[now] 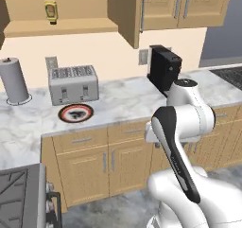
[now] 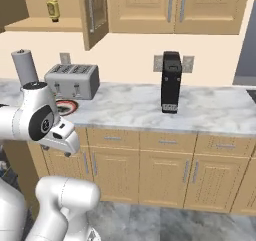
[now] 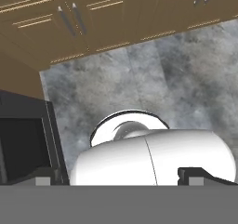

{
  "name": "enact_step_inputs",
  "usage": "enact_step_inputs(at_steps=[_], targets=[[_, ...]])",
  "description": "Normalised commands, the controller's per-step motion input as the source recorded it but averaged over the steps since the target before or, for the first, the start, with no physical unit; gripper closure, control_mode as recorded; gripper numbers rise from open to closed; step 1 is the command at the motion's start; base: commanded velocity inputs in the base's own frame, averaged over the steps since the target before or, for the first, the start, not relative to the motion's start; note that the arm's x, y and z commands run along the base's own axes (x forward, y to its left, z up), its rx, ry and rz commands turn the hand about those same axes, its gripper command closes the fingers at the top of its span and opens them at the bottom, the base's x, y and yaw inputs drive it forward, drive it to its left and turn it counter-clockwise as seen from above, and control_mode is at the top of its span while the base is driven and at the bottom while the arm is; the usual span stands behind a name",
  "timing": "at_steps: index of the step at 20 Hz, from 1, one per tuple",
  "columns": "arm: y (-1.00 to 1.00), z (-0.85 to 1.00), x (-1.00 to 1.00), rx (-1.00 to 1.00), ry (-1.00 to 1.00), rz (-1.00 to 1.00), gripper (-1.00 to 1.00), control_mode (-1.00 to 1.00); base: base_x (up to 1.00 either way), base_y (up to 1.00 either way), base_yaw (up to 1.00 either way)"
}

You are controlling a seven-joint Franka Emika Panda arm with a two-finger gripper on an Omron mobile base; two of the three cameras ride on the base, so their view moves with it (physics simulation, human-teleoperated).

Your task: Move the hot dog bun to the plate on the dining table and place the condiment next to that plate. Then navigate to the fridge and take the sausage and place it on the plate as well.

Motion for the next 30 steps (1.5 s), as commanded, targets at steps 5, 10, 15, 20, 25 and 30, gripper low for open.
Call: enact_step_inputs(at_steps=[5,10,15,20,25,30], targets=[[0.00,0.00,0.00,0.00,0.00,0.00,-1.00,1.00,0.61,0.68,0.00],[0.00,0.00,0.00,0.00,0.00,0.00,-1.00,1.00,0.80,0.55,0.00],[0.00,0.00,0.00,0.00,0.00,0.00,-1.00,1.00,0.43,0.41,0.00],[0.00,0.00,0.00,0.00,0.00,0.00,-1.00,1.00,0.33,0.38,0.00],[0.00,0.00,0.00,0.00,0.00,0.00,-1.00,1.00,0.90,0.32,0.00],[0.05,0.01,0.00,-0.01,0.00,0.01,-1.00,-1.00,0.15,0.25,0.01]])
